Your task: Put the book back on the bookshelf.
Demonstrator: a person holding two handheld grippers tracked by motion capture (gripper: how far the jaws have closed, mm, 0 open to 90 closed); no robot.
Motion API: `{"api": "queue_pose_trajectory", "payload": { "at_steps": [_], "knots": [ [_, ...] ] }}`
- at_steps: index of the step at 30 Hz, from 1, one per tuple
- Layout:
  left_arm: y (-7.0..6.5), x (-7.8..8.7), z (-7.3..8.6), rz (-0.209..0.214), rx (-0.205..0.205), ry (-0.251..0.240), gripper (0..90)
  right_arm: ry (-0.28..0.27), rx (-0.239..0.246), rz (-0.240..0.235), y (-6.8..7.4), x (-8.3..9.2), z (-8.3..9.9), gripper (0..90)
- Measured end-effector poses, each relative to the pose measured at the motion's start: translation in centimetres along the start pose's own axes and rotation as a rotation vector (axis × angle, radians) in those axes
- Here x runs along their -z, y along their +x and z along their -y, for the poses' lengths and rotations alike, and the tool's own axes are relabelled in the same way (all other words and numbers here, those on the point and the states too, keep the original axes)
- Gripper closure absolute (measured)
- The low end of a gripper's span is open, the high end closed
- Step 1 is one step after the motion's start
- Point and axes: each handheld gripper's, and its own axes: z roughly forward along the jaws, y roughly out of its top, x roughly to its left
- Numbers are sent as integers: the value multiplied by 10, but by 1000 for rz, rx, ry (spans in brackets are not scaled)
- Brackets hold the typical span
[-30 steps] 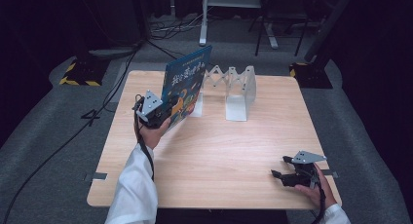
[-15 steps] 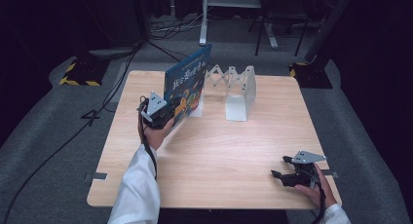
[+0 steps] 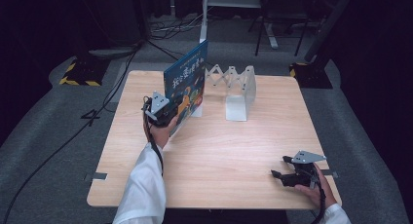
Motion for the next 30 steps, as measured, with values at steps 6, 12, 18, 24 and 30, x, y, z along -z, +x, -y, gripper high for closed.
{"api": "queue_pose_trajectory", "payload": {
  "at_steps": [6, 12, 18, 24, 30],
  "knots": [
    [3, -7, 0, -13, 17, 2, 827, 0, 1, -4, 0, 0, 0, 210],
    [0, -16, 1, -28, 18, 8, 827, 0, 3, -4, 0, 0, 0, 209],
    [-6, -24, 2, -61, -19, 22, 826, 0, 3, -4, 0, 0, 0, 209],
    [-4, -25, 2, -91, 5, 20, 824, 1, 4, -5, 0, 0, 0, 209],
    [1, -23, 5, -147, 45, 10, 814, 1, 5, -6, 0, 0, 0, 207]
  ]
}}
